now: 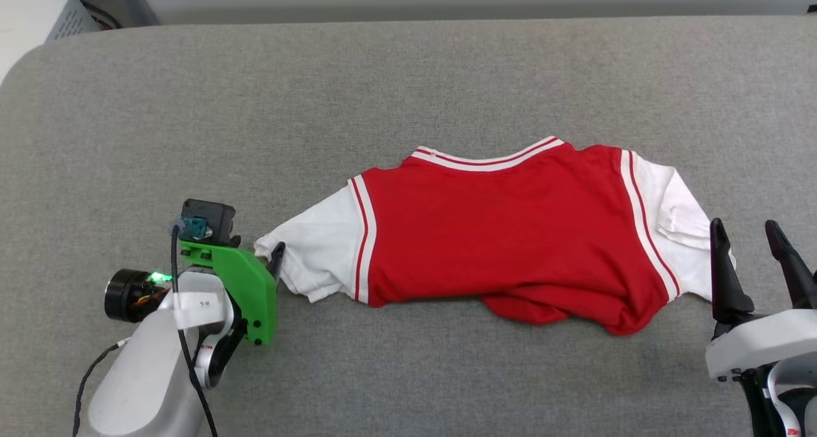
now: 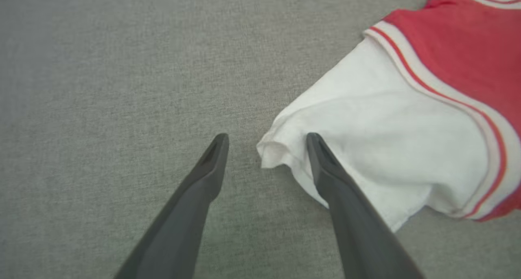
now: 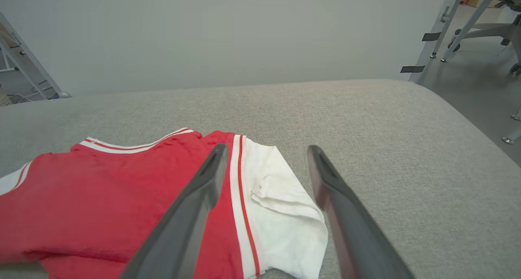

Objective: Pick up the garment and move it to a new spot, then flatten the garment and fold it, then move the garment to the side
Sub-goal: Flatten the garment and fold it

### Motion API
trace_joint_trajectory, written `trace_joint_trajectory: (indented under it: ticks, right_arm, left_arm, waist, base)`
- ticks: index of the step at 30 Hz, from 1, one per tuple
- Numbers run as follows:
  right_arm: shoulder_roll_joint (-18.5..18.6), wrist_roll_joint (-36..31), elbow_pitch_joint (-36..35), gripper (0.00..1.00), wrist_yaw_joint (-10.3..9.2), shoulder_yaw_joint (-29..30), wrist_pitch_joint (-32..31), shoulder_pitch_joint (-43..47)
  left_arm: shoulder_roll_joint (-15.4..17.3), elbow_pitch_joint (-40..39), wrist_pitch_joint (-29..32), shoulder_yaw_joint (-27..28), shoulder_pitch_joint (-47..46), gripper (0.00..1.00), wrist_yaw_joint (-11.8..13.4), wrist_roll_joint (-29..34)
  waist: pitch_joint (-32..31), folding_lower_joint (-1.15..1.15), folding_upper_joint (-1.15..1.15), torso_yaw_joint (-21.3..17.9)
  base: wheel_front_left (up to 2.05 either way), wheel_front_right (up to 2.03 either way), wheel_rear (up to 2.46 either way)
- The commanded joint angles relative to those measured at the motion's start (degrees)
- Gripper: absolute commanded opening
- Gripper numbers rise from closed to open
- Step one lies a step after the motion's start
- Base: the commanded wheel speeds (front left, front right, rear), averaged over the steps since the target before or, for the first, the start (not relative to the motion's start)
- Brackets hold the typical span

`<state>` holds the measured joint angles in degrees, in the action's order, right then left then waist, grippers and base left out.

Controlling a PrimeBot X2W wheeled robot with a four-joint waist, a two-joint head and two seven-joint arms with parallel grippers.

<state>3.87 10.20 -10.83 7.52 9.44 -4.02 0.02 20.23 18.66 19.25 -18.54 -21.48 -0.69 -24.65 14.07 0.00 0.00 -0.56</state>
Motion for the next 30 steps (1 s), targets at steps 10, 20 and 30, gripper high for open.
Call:
trace_joint_trajectory:
  ticks: [10,20,30]
  right_arm:
    - [-0.4,-1.4,0.6,1.0,-0.03,-1.1,0.5,-1.9]
    - [0.3,-2.2,1.6,1.0,-0.03,-1.0,-2.1,-1.4]
    - [5.3,-4.8,1.7,1.0,-0.03,-0.2,-15.9,-2.0]
  left_arm:
    - [0.6,7.0,3.7,-2.6,-1.2,0.0,0.7,1.1]
    - [-0.2,7.1,-6.4,-0.9,-1.9,0.0,1.7,1.2]
    - [1.4,-4.5,-13.6,1.7,0.1,0.0,3.7,1.2]
  waist:
    - [3.4,0.0,0.0,-2.2]
    - [0.3,0.0,0.0,-1.2]
    - [-1.6,0.0,0.0,2.0]
  base:
    - [0.0,0.0,0.0]
    - [0.0,0.0,0.0]
    - [0.0,0.0,0.0]
